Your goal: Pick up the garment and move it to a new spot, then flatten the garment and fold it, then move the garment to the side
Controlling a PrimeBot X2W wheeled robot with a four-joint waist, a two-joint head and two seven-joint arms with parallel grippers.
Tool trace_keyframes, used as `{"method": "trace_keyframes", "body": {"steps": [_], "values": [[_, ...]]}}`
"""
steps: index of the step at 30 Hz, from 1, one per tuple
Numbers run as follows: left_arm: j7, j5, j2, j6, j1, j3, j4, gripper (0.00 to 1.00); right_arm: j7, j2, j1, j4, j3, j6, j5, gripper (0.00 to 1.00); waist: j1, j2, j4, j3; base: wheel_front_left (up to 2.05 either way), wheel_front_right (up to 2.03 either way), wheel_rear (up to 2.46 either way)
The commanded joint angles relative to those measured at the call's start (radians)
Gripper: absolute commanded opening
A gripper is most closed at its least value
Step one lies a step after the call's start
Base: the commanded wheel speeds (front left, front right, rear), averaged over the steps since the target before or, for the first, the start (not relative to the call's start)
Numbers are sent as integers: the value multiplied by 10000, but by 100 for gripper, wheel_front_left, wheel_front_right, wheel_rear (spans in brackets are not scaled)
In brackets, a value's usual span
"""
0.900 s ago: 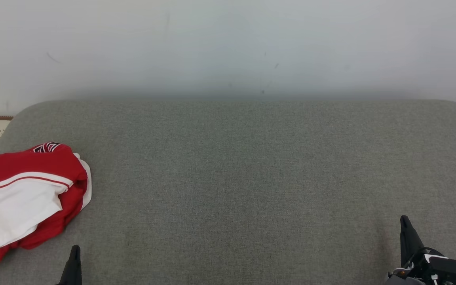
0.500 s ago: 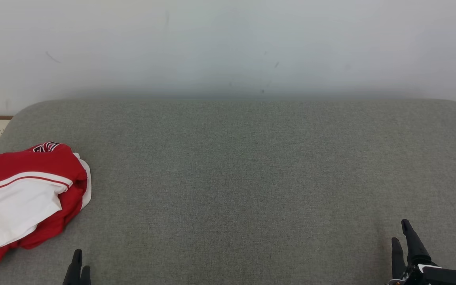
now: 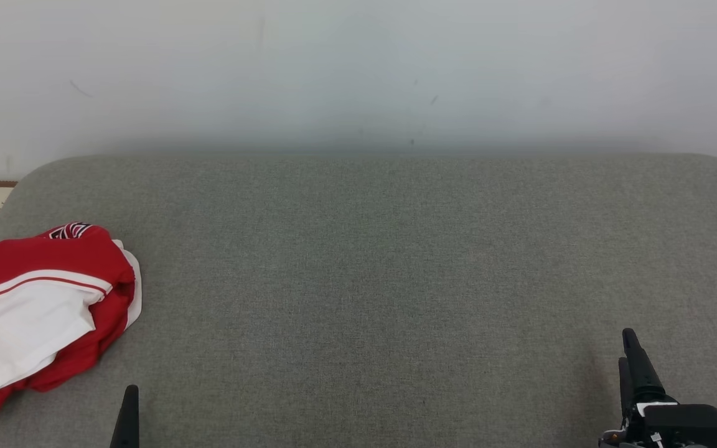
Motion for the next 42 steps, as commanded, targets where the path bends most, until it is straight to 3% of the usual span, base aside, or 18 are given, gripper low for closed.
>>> {"method": "trace_keyframes", "body": {"steps": [1,20,42], "values": [[-141,564,107,-9,-238,-6,-174,100,-119,-164,-283,-172,137,1,-420,100,0,-1,-4,5,0,0,0],[-912,4573,70,29,-268,-61,-292,100,-811,-573,-463,-162,1131,2,-3528,100,0,-1,-46,64,0,0,0],[-1637,7545,60,324,-356,-180,-51,100,-1452,-832,-662,-42,1893,4,-6096,100,0,-1,-111,130,0,0,0]]}}
